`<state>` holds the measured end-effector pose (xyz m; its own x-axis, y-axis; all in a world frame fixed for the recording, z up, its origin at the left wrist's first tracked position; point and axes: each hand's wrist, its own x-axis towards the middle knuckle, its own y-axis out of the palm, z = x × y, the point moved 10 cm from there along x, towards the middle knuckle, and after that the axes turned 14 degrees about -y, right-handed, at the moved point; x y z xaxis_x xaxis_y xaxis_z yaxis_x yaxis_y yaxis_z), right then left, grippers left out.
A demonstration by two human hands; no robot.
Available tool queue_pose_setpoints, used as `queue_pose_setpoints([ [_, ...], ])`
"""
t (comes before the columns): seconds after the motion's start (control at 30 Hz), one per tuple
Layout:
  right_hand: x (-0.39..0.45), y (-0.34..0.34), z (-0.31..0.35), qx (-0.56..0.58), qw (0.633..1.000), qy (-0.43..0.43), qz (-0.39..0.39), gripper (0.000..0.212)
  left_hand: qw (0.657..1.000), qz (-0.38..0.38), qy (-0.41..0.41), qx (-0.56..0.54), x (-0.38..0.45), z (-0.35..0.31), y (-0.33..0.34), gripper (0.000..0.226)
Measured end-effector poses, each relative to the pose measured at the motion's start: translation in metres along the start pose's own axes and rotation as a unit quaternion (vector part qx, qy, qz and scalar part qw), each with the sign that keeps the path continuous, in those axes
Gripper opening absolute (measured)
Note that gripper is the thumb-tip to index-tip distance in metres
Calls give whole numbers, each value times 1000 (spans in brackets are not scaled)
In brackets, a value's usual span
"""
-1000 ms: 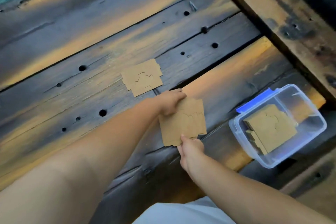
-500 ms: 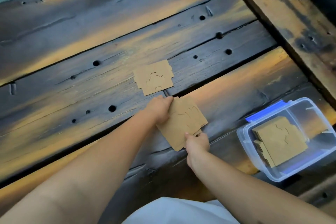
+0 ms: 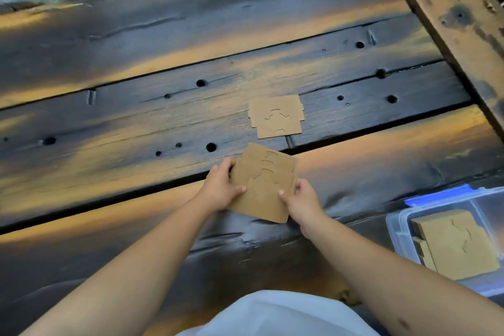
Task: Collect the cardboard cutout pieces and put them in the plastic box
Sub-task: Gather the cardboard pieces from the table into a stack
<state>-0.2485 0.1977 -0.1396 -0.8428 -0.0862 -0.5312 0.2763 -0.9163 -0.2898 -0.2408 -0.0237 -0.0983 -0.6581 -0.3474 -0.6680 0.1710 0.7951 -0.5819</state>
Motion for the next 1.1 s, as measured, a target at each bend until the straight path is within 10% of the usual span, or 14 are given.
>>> queue_pose_setpoints([
  [0.3,13,45,48,16,985,-64,158,22,870,195,-114,-438,-37,59,7,38],
  [0.57,81,49,110,-121,966,-146,177,39,834,139,-115,-521,-23,75,-10,34],
  [0.77,173,38,180,-442,838,-294,125,43,828,143,-126,-526,-6,79,-20,32],
  [0.9,187,63,180,-583,718,-317,211,83,815,153,-129,-544,4,77,-22,34],
  [1.1,198,67,171,-621,703,-265,223,113,809,164,-138,-548,10,78,-19,37],
])
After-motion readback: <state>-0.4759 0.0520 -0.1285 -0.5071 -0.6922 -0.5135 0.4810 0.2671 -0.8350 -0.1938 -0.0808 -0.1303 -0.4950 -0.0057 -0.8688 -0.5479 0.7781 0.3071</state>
